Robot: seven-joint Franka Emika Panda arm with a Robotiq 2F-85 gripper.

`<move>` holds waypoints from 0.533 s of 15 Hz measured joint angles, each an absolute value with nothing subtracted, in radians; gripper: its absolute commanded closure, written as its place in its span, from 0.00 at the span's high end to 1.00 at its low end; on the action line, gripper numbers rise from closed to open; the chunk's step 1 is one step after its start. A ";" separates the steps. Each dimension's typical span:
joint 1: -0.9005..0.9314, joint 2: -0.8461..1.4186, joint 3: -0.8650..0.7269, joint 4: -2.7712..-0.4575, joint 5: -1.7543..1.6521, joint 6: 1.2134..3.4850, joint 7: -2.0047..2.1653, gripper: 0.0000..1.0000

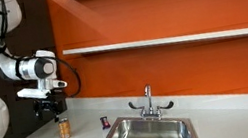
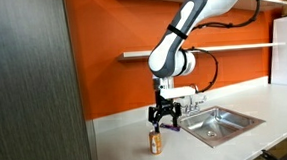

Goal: Put the orange can on the bottom shelf above the sink.

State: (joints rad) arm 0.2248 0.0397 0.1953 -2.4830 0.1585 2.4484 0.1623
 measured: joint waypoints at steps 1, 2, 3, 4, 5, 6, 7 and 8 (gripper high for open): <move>0.225 0.059 0.194 -2.478 0.149 2.459 0.162 1.00; 0.225 0.078 0.193 -2.473 0.143 2.471 0.162 1.00; 0.225 0.096 0.192 -2.468 0.135 2.480 0.162 1.00; 0.225 0.114 0.190 -2.463 0.128 2.492 0.162 1.00; 0.225 0.133 0.188 -2.458 0.121 2.503 0.162 1.00; 0.225 0.152 0.186 -2.452 0.116 2.513 0.162 1.00; 0.225 0.171 0.185 -2.446 0.115 2.522 0.162 1.00; 0.225 0.189 0.185 -2.442 0.114 2.531 0.162 1.00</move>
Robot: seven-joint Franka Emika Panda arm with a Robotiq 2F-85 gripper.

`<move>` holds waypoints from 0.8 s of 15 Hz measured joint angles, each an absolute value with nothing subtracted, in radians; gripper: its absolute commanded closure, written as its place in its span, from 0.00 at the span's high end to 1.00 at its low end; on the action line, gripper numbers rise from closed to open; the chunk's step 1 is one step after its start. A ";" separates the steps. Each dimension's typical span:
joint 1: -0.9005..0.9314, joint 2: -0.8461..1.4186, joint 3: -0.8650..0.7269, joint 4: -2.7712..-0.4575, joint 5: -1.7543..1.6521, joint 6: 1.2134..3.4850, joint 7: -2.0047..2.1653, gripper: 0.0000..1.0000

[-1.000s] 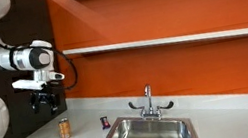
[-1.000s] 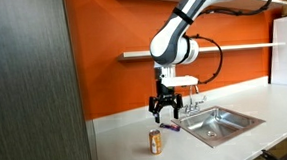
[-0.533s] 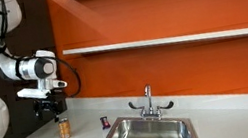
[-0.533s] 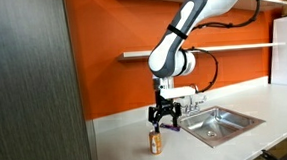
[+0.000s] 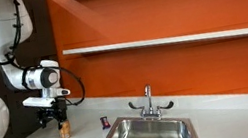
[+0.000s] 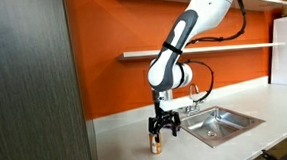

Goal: Put the orange can on the bottom shelf above the sink.

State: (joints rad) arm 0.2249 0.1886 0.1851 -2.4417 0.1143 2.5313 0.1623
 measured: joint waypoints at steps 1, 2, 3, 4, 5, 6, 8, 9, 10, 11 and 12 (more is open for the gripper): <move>0.225 0.205 0.185 -2.438 0.114 2.541 0.162 1.00; 0.226 0.222 0.185 -2.435 0.114 2.551 0.162 1.00; 0.227 0.238 0.185 -2.432 0.114 2.560 0.162 1.00; 0.229 0.253 0.185 -2.429 0.114 2.568 0.162 1.00; 0.232 0.268 0.185 -2.426 0.114 2.577 0.162 1.00; 0.236 0.282 0.185 -2.424 0.114 2.587 0.162 1.00; 0.241 0.304 0.185 -2.419 0.114 2.605 0.162 1.00; 0.244 0.313 0.185 -2.417 0.113 2.616 0.162 1.00; 0.246 0.321 0.185 -2.416 0.113 2.629 0.162 1.00; 0.248 0.327 0.185 -2.415 0.112 2.644 0.162 1.00; 0.250 0.332 0.185 -2.415 0.112 2.663 0.162 1.00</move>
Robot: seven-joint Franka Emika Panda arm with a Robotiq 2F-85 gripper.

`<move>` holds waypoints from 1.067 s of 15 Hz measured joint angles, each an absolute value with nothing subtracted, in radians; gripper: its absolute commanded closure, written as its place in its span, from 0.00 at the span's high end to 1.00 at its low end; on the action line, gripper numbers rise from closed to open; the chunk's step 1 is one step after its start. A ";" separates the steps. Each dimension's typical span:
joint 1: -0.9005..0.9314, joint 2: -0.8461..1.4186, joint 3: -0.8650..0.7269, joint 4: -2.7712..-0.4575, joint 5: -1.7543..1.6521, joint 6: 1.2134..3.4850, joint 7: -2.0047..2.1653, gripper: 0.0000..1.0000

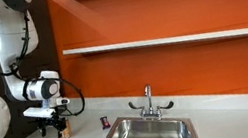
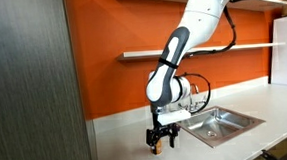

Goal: Put the orange can on the bottom shelf above the sink.

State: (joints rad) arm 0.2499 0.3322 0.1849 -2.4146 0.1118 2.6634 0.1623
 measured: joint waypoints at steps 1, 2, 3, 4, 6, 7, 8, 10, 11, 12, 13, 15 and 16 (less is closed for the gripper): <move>0.251 0.336 0.185 -2.415 0.112 2.683 0.162 1.00; 0.252 0.340 0.184 -2.415 0.111 2.703 0.162 1.00; 0.254 0.343 0.182 -2.415 0.110 2.722 0.162 1.00; 0.257 0.345 0.177 -2.415 0.107 2.742 0.163 1.00; 0.269 0.346 0.161 -2.415 0.087 2.775 0.177 1.00; 0.275 0.346 0.151 -2.415 0.074 2.790 0.188 1.00; 0.282 0.346 0.142 -2.415 0.065 2.805 0.197 1.00; 0.292 0.347 0.125 -2.416 0.049 2.839 0.212 1.00; 0.296 0.347 0.118 -2.416 0.042 2.852 0.219 1.00; 0.301 0.348 0.111 -2.416 0.037 2.865 0.225 1.00; 0.306 0.349 0.104 -2.417 0.034 2.877 0.230 1.00; 0.318 0.352 0.090 -2.418 0.032 2.902 0.238 1.00; 0.324 0.354 0.084 -2.418 0.031 2.915 0.241 1.00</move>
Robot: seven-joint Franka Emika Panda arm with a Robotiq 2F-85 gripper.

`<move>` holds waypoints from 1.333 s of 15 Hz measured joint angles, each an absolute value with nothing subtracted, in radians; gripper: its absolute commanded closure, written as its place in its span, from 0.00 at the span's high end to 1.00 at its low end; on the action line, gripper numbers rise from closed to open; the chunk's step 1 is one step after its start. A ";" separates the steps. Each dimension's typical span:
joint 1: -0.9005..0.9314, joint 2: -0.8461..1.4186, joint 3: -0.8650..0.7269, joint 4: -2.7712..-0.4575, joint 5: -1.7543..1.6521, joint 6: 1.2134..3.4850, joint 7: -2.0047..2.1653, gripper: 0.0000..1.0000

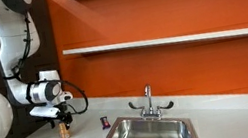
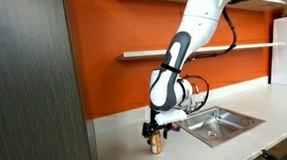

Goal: Put the orange can on the bottom shelf above the sink.

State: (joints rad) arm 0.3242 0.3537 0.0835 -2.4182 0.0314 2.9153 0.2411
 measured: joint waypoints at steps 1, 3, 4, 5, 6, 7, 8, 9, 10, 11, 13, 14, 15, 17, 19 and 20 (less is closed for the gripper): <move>0.331 0.356 0.076 -2.418 0.031 2.927 0.244 1.00; 0.346 0.359 0.060 -2.419 0.030 2.949 0.253 1.00; 0.354 0.360 0.052 -2.419 0.030 2.957 0.257 1.00; 0.363 0.362 0.043 -2.419 0.030 2.966 0.261 1.00; 0.372 0.364 0.034 -2.419 0.029 2.975 0.265 1.00; 0.381 0.366 0.025 -2.419 0.028 2.983 0.269 1.00; 0.390 0.368 0.016 -2.419 0.027 2.990 0.273 1.00; 0.399 0.369 0.006 -2.419 0.026 2.996 0.276 1.00; 0.407 0.370 -0.002 -2.419 0.026 3.000 0.277 1.00; 0.414 0.370 -0.010 -2.419 0.026 3.002 0.279 1.00; 0.428 0.370 -0.025 -2.419 0.026 3.009 0.283 1.00; 0.434 0.370 -0.031 -2.419 0.026 3.011 0.286 0.75; 0.440 0.370 -0.038 -2.419 0.026 3.014 0.289 0.74; 0.448 0.370 -0.047 -2.419 0.026 3.017 0.292 0.58; 0.450 0.371 -0.050 -2.418 0.026 3.020 0.294 0.42; 0.450 0.371 -0.050 -2.418 0.026 3.021 0.294 0.39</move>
